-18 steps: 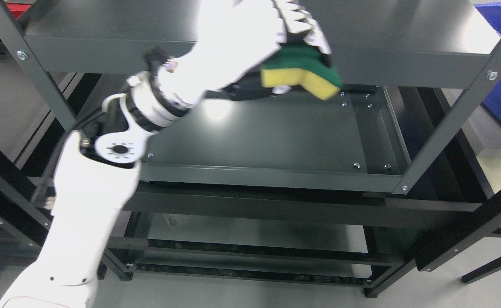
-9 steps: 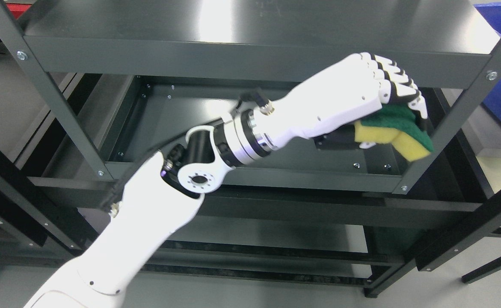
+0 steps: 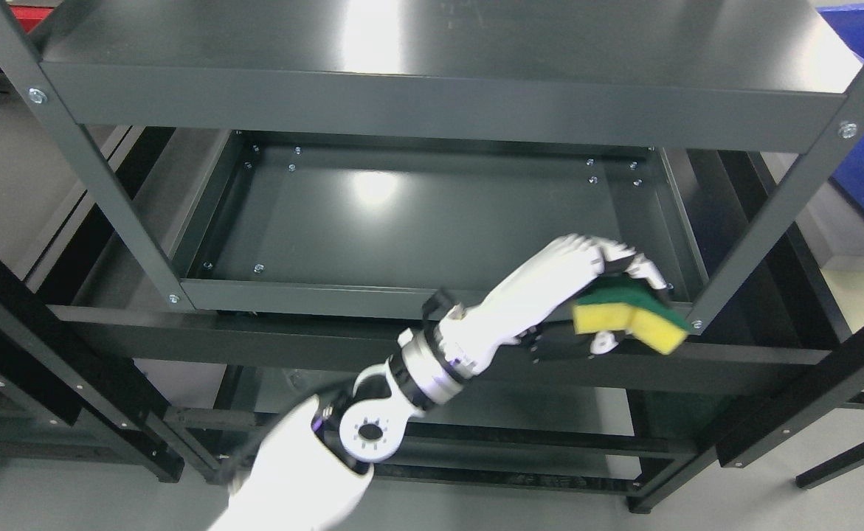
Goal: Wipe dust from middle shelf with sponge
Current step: 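Wipe the sponge along the shelf's far edge, then withdraw the left hand holding the sponge out of the shelf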
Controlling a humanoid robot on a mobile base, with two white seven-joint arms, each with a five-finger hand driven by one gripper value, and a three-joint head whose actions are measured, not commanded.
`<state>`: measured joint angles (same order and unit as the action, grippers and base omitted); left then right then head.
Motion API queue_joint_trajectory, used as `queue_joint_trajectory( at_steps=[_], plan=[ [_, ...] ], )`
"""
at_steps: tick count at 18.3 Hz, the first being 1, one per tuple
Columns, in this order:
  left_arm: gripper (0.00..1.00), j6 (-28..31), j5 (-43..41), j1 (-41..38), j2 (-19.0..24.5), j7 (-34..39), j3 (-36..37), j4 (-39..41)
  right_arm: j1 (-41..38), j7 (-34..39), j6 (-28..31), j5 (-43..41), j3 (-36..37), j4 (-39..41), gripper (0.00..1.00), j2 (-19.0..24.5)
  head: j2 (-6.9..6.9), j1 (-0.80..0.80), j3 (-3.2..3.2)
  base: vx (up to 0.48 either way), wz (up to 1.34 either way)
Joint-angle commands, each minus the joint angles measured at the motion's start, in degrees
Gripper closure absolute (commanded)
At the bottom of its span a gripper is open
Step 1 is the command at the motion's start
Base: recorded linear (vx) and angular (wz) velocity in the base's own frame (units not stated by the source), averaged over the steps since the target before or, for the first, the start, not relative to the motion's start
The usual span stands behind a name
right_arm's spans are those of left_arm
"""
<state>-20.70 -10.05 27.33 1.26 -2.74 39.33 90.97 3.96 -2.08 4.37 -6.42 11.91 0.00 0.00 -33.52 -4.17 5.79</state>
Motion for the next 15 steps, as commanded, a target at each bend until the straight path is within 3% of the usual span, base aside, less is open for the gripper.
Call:
queue_joint_trajectory(
  at_steps=[1, 6, 15],
  plan=[
    [1.00, 6.1, 9.9, -14.3, -0.3, 4.8, -18.3, -0.1, 0.0, 0.0, 0.0, 0.0, 0.0, 1.0, 0.00, -1.0, 0.00, 0.00, 0.00, 0.000, 0.00],
    [1.00, 10.0, 12.6, -14.6, -0.3, 4.7, -33.2, 2.8, 0.0, 0.0, 0.0, 0.0, 0.0, 1.0, 0.00, -1.0, 0.00, 0.00, 0.00, 0.000, 0.00],
    [1.00, 10.0, 14.1, -15.7, -0.3, 4.2, -33.8, 4.1, 0.0, 0.0, 0.0, 0.0, 0.0, 1.0, 0.00, -1.0, 0.00, 0.00, 0.00, 0.000, 0.00]
  ],
)
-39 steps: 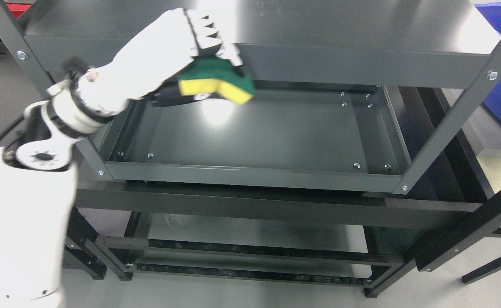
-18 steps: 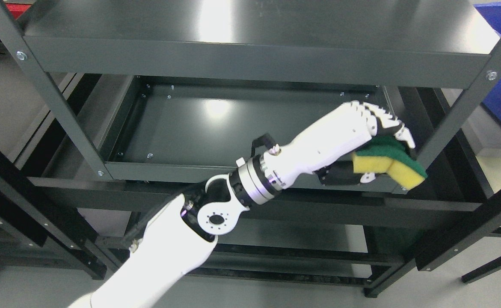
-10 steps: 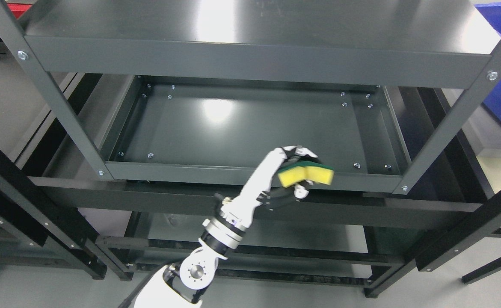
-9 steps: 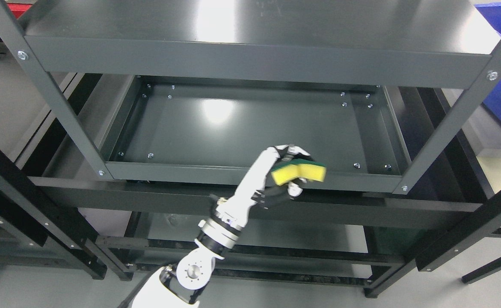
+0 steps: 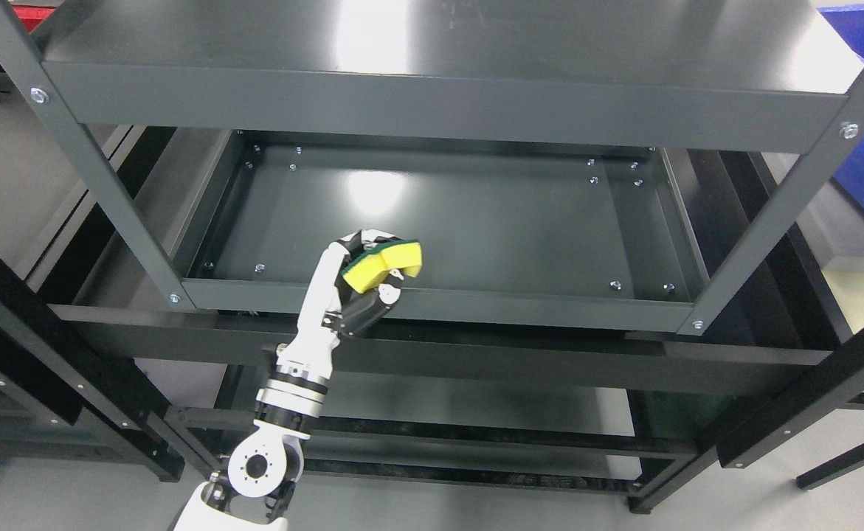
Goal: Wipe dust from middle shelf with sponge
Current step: 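Withdraw the left hand holding the sponge out of the shelf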
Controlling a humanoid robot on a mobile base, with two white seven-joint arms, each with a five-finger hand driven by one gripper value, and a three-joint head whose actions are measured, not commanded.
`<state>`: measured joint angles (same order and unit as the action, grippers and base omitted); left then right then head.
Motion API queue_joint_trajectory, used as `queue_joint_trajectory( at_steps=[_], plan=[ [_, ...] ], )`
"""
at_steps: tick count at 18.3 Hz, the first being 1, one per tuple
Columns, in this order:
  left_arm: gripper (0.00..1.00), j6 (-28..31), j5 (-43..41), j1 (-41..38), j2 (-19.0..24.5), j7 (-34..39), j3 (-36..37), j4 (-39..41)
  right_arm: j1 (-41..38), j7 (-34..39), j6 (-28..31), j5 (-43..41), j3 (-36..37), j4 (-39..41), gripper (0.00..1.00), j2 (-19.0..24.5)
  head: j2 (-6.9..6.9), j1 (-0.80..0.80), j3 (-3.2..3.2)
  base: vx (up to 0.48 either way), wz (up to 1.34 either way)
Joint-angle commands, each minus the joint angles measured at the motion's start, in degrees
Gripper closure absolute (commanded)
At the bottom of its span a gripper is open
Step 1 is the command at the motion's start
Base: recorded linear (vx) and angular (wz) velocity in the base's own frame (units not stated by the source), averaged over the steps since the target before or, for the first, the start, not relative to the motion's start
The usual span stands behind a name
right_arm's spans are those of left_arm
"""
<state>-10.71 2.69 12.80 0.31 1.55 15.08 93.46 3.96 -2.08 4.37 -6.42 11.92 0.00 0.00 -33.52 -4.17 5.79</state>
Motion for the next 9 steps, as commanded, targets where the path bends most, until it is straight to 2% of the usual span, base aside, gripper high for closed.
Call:
queue_joint_trajectory(
  at_steps=[1, 9],
  plan=[
    [1.00, 0.0, 1.4, -1.2, 0.7, -0.1, -9.5, 1.6, 0.0, 0.0, 0.0, 0.0, -0.1, 1.0, 0.00, -1.0, 0.00, 0.00, 0.00, 0.000, 0.00],
    [1.00, 0.2, 1.4, -1.2, 0.7, -0.1, -9.2, 1.6, 0.0, 0.0, 0.0, 0.0, -0.1, 1.0, 0.00, -1.0, 0.00, 0.00, 0.00, 0.000, 0.00]
  ],
)
